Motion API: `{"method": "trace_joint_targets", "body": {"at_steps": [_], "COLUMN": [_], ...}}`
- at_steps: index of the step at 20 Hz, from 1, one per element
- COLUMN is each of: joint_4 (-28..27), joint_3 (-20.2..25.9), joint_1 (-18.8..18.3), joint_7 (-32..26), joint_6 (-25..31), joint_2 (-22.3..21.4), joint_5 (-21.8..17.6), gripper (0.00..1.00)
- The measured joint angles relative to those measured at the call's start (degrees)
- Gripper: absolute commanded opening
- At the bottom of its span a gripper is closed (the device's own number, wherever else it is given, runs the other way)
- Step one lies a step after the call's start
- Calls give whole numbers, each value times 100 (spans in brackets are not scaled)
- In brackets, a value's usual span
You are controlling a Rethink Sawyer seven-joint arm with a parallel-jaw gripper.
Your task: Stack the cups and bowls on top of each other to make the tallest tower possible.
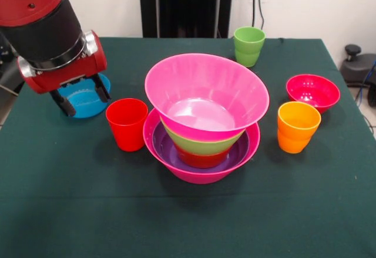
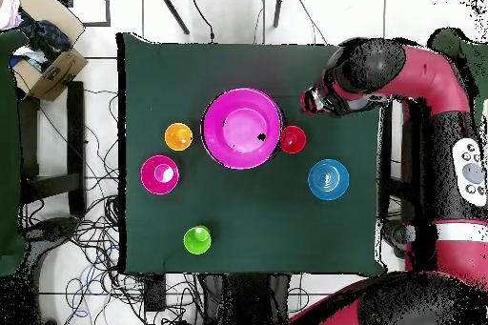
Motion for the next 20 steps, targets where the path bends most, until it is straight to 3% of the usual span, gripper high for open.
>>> {"method": "trace_joint_targets", "body": {"at_steps": [10,20], "joint_4": [46,153], "joint_3": [8,8], "joint_1": [-30,-97], "joint_7": [0,0], "joint_6": [-426,-460], "joint_2": [170,173], "joint_5": [20,25], "gripper": [100,100]}}
